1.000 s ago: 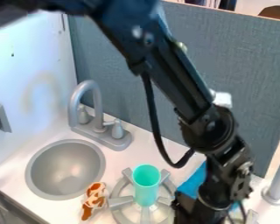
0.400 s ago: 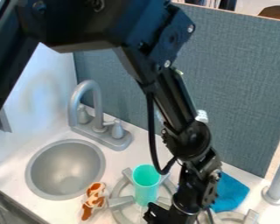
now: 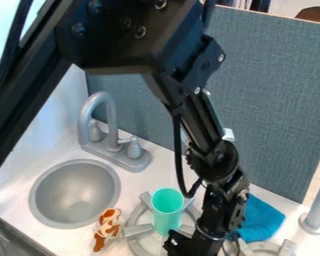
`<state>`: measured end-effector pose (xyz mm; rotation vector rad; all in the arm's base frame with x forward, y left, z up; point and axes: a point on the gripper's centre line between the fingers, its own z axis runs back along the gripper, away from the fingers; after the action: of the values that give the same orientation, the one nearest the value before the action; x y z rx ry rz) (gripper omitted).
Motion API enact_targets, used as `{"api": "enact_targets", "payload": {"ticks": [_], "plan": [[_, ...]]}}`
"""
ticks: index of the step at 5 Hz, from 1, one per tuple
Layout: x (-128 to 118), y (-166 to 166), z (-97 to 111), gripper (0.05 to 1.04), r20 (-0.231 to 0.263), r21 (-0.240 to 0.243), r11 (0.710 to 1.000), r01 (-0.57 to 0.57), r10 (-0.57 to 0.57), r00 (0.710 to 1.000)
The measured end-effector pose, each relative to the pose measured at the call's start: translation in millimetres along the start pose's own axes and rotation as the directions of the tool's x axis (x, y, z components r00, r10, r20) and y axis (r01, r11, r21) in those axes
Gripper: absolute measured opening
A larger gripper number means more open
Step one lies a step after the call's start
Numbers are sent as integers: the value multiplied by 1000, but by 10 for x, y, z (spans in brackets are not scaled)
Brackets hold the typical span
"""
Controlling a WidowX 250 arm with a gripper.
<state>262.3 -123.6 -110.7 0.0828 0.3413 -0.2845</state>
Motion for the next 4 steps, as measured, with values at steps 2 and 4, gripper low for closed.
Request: {"api": "enact_targets", "payload": {"ticks": [2,4], "plan": [[168,-59,43,693,29,-50,999,13,-11,1000],[156,-33,58,909,90,-74,997,-4,11,996]]}}
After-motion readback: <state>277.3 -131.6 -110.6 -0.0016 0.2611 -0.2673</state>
